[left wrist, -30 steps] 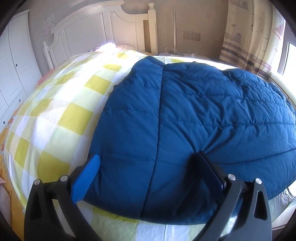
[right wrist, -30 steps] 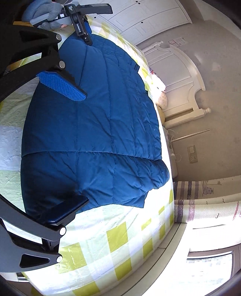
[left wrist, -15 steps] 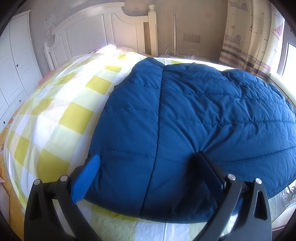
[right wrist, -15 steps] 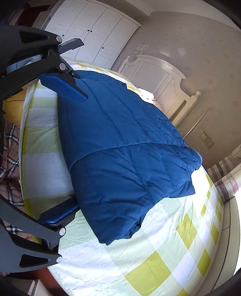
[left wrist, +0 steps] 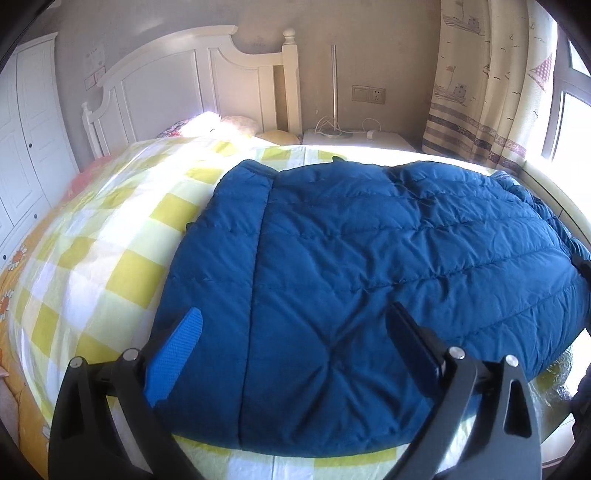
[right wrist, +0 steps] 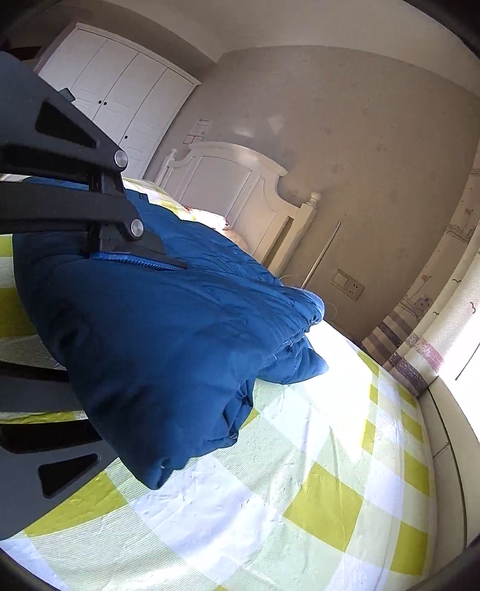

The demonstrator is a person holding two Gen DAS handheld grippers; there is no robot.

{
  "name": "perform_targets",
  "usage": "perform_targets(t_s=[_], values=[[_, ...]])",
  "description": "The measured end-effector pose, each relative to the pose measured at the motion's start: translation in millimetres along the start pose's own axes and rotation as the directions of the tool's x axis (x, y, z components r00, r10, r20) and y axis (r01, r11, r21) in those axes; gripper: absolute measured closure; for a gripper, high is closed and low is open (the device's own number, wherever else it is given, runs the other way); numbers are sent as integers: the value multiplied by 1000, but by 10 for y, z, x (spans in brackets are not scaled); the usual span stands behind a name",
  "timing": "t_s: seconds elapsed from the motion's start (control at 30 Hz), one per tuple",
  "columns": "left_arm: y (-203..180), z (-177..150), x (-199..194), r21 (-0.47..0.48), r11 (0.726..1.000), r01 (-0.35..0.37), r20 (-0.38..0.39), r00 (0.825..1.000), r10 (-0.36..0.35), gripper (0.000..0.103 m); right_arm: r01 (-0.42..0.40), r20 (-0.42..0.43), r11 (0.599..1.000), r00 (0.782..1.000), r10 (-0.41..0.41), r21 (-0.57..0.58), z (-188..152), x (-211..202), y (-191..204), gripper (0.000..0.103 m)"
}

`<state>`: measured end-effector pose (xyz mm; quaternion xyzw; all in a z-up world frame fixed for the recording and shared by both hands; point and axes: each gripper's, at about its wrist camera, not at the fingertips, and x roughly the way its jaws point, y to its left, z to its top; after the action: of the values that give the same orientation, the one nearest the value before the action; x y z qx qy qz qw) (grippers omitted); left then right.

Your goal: Fold large clothes

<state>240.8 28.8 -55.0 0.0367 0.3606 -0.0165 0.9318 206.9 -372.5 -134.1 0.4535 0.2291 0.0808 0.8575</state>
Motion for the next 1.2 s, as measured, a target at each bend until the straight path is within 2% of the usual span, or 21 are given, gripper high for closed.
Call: perform_targets(t_s=[0.07, 0.17, 0.2, 0.27, 0.33, 0.4, 0.47, 0.53, 0.6, 0.67, 0.73, 0.77, 0.83, 0.87, 0.93, 0.97, 1.0, 1.07, 1.1, 1.17, 1.2], values=[[-275, 220, 17, 35, 998, 52, 9, 999, -53, 3, -5, 14, 999, 1000, 6, -36, 13, -93, 36, 69], [-682, 459, 224, 101, 994, 29, -29, 999, -26, 5, -20, 43, 999, 999, 22, -32, 65, -214, 3, 71], [-801, 479, 264, 118, 991, 59, -53, 997, -53, 6, -18, 54, 999, 998, 20, -30, 113, -240, -19, 71], [-1036, 411, 249, 170, 979, 109, -54, 993, -102, 6, -9, 78, 1000, 997, 10, -20, 175, -314, -71, 71], [-1329, 170, 249, 269, 958, 101, -63, 994, -87, 6, 9, 104, 999, 995, -4, -43, 232, -410, -61, 72], [-1522, -66, 192, 339, 939, 54, -2, 998, -57, 6, 42, 122, 995, 992, -30, -93, 272, -507, -1, 72], [-1588, -14, 149, 392, 917, 74, 1, 997, -80, 6, 67, 132, 987, 990, -48, -145, 298, -568, 74, 72], [-1409, 351, 158, 298, 946, 130, -5, 991, -134, 6, 87, 138, 976, 989, -60, -202, 283, -609, 163, 72], [-1147, 829, 256, 137, 978, 160, 15, 986, -164, 6, 111, 150, 962, 986, -75, -249, 251, -618, 261, 72], [-1025, 1231, 590, 39, 985, 167, -37, 986, -165, 6, 123, 162, 955, 983, -80, -271, 220, -639, 331, 72], [-1067, 1444, 1035, 29, 990, 137, -110, 985, -133, 7, 132, 168, 947, 982, -85, -292, 215, -641, 414, 72], [-1156, 1479, 1300, 57, 991, 119, -162, 981, -109, 7, 138, 171, 942, 981, -89, -305, 207, -647, 465, 72], [-1339, 1389, 1789, 115, 986, 123, -291, 953, -85, 7, 147, 176, 930, 980, -92, -336, 189, -657, 586, 72], [-1378, 1343, 1881, 133, 983, 126, -298, 951, -82, 7, 153, 177, 922, 980, -94, -357, 180, -657, 656, 72], [-1297, 1352, 1746, 111, 984, 142, -251, 962, -110, 14, 167, 180, 899, 979, -101, -406, 158, -663, 794, 72], [-1203, 1369, 1589, 74, 986, 152, -218, 967, -133, 22, 174, 181, 887, 978, -104, -429, 145, -660, 860, 72], [-1099, 1368, 1371, 39, 985, 169, -180, 971, -160, 23, 183, 185, 874, 977, -109, -450, 125, -654, 927, 72], [-895, 1257, 794, -4, 967, 256, -80, 964, -255, 20, 195, 192, 853, 975, -114, -484, 92, -633, 1042, 72], [-819, 1131, 546, -4, 959, 285, -44, 958, -285, 13, 198, 196, 841, 974, -112, -504, 66, -620, 1115, 72], [-804, 765, 190, 32, 944, 328, -37, 944, -326, 8, 202, 205, 807, 973, -102, -555, 3, -571, 1284, 72], [-866, 536, 132, 69, 936, 345, -74, 937, -340, 8, 200, 206, 788, 974, -94, -583, -35, -534, 1387, 72]])
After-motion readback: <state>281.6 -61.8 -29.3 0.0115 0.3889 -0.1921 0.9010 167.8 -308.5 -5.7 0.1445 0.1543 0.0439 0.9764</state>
